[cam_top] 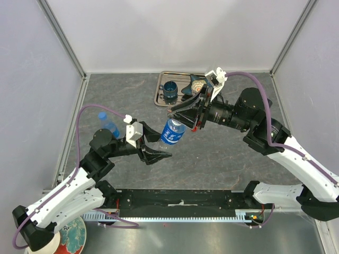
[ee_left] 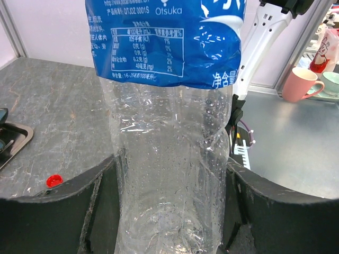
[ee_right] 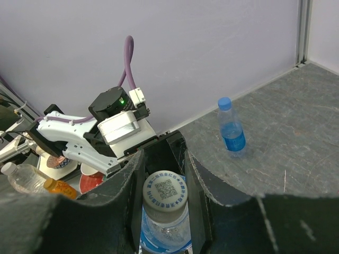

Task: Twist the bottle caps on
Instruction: Screw the bottle cap onto the plastic bottle.

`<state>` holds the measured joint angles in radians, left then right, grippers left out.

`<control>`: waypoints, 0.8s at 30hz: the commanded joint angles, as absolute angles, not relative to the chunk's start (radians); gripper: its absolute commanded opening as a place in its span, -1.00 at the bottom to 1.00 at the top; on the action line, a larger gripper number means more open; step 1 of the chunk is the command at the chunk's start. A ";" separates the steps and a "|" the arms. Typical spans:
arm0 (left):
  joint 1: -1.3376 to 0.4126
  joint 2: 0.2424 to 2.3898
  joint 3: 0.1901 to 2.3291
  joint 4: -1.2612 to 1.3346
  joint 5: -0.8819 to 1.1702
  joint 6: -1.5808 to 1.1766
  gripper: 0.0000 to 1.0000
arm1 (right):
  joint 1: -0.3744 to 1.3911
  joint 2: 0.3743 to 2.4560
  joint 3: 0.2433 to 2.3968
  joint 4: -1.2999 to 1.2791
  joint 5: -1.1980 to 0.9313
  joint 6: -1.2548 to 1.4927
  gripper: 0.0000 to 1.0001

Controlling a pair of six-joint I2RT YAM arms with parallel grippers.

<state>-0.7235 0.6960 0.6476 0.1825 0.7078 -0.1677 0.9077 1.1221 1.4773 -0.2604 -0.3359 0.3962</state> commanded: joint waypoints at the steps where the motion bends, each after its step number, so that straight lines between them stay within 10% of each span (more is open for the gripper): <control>1: -0.701 0.704 0.637 0.219 0.632 -0.230 -0.96 | 0.923 1.098 1.454 -0.210 -0.388 0.411 -0.46; 24: -0.678 0.700 0.615 0.180 0.587 -0.293 -0.96 | 1.071 1.167 1.543 -0.428 -0.158 0.206 -0.48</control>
<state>-0.7013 0.6949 0.6147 0.1581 0.6960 -0.2131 1.0367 1.1587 1.4979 -0.3019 -0.1181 0.2344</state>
